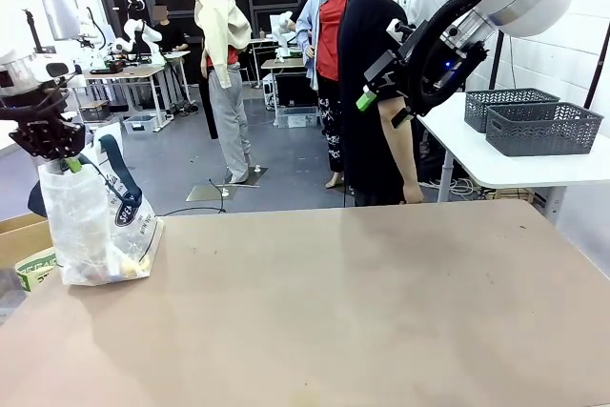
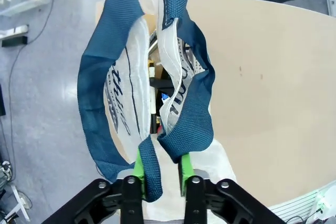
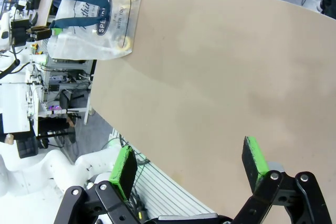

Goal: Transfer purchased items from the store into the shopping bag.
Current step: Move the Reusable shopping bag to the right side of the table.

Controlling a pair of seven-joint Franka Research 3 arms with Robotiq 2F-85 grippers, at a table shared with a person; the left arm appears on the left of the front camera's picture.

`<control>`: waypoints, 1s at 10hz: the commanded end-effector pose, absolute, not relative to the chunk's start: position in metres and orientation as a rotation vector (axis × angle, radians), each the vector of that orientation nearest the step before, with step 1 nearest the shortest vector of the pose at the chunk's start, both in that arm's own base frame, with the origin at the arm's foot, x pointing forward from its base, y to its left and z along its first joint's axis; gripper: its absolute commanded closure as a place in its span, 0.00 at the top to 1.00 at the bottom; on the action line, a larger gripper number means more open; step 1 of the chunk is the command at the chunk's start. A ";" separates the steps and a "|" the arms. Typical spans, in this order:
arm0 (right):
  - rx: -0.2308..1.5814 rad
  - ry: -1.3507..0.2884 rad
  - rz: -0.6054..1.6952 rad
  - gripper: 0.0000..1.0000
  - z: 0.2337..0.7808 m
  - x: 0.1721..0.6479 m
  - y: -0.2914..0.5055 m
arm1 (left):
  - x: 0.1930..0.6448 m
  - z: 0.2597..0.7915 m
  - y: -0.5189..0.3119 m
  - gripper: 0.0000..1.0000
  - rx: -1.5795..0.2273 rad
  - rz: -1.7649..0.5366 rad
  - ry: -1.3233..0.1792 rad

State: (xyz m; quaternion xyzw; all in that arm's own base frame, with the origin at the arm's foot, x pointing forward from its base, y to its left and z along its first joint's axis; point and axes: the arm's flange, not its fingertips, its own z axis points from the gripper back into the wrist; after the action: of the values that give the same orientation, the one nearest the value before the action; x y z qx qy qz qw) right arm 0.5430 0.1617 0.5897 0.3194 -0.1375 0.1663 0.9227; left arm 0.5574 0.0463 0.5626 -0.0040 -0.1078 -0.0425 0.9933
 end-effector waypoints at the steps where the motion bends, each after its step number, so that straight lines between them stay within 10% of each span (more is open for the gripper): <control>1: 0.656 -0.285 0.326 1.00 0.590 0.542 0.163 | 0.556 0.570 0.045 0.94 -0.013 -0.080 -0.216; 10: 0.656 -0.285 0.326 1.00 0.590 0.542 0.163 | 0.546 0.586 0.020 1.00 -0.024 -0.192 -0.184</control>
State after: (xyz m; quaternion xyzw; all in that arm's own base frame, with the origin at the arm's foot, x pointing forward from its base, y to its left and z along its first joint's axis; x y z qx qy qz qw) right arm 0.5430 0.1617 0.5897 0.3194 -0.1375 0.1663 0.9227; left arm 0.5509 0.0218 0.5788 -0.0065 -0.0973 -0.0720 0.9926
